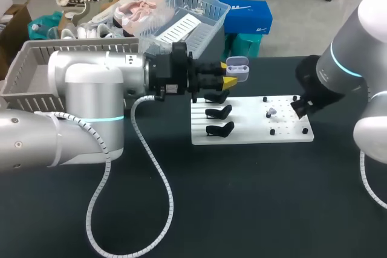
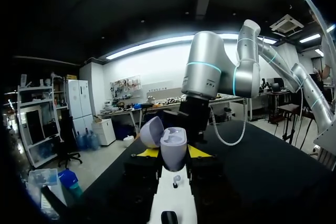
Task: Pick up each earbud case from the left stands, insert the matching earbuds, close the lid, and place the case in the box.
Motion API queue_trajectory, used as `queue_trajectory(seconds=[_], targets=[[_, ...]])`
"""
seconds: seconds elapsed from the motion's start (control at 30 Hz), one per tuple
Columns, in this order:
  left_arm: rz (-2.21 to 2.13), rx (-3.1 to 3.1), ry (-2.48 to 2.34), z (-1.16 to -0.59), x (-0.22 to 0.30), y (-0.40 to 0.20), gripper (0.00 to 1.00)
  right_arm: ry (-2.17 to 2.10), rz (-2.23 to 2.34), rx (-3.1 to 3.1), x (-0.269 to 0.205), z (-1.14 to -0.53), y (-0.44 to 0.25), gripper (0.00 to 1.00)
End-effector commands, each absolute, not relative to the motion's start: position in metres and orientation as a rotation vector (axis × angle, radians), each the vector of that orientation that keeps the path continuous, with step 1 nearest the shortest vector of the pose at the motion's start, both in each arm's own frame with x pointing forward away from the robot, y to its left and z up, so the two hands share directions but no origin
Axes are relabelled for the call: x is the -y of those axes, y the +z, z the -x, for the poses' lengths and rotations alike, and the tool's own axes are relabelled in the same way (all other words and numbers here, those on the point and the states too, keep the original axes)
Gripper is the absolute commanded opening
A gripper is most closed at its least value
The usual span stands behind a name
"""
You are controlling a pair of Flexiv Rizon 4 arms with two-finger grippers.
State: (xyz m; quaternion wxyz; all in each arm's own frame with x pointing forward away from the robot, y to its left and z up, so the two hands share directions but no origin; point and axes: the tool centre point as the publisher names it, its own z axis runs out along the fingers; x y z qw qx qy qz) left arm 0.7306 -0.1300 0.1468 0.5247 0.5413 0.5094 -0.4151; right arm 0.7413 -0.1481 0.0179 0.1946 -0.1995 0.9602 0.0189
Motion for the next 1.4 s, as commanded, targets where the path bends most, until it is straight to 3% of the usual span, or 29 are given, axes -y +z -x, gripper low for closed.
queue_trajectory(seconds=[0.03,0.17,0.4,0.43,1.4], targets=[[-1.294,-1.217,-0.994,-0.731,0.130,0.146,0.00,0.051,0.553,-2.694,0.145,-0.744,0.015,0.29],[-1.294,-1.217,-0.994,-0.731,0.130,0.146,0.00,0.052,0.553,-2.697,0.144,-0.746,0.015,0.27],[-1.294,-1.217,-0.994,-0.731,0.130,0.146,0.00,0.053,0.544,-2.700,0.144,-0.748,0.014,0.07],[-1.294,-1.217,-0.994,-0.731,0.130,0.146,0.00,0.054,0.542,-2.701,0.144,-0.748,0.014,0.00],[-1.294,-1.217,-0.994,-0.731,0.130,0.146,0.00,0.099,0.640,-2.577,0.137,-0.712,0.070,0.00]])
